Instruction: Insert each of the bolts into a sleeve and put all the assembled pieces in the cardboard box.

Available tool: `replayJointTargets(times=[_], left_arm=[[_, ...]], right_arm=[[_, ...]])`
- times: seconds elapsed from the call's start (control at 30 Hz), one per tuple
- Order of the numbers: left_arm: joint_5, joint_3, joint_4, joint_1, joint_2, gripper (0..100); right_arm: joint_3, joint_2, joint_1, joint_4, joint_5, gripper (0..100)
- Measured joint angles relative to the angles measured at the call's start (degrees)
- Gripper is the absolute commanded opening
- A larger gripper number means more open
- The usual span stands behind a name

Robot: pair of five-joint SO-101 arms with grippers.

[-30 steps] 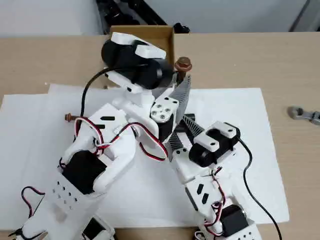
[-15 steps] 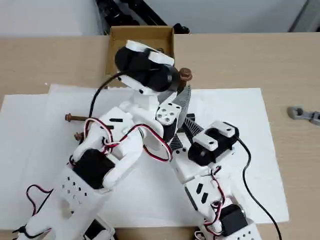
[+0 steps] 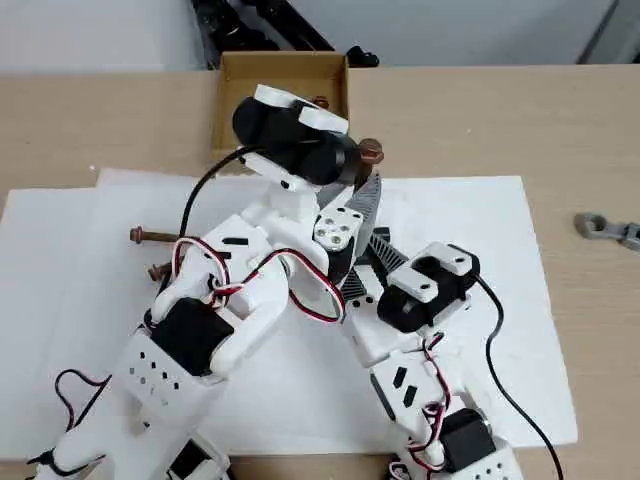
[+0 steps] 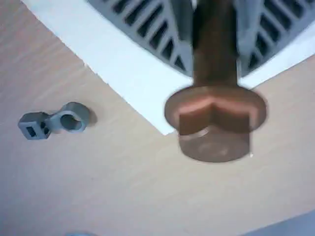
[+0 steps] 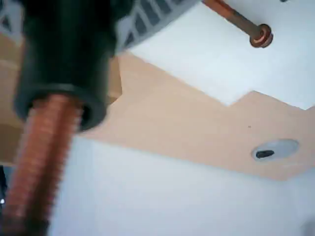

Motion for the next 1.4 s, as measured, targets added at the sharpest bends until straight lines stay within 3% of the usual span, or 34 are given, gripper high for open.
replayJointTargets(times=[0.3, 0.8, 1.0, 1.4], left_arm=[[-0.09, 2.64, -1.23, -0.09, -0.18, 1], [-0.09, 2.81, 7.03, -0.09, -0.09, 1], [0.09, -0.53, 12.40, -0.09, -0.09, 12], [0.00, -5.19, 21.80, 0.00, 0.09, 15]], right_arm=[[0.18, 0.09, 0.00, 0.09, 0.00, 0.3], [0.18, 0.09, 0.18, 0.09, -0.09, 0.3], [0.09, 0.09, 0.00, 0.09, -0.09, 0.3], [0.18, 0.18, -0.26, 0.09, -0.09, 0.3]])
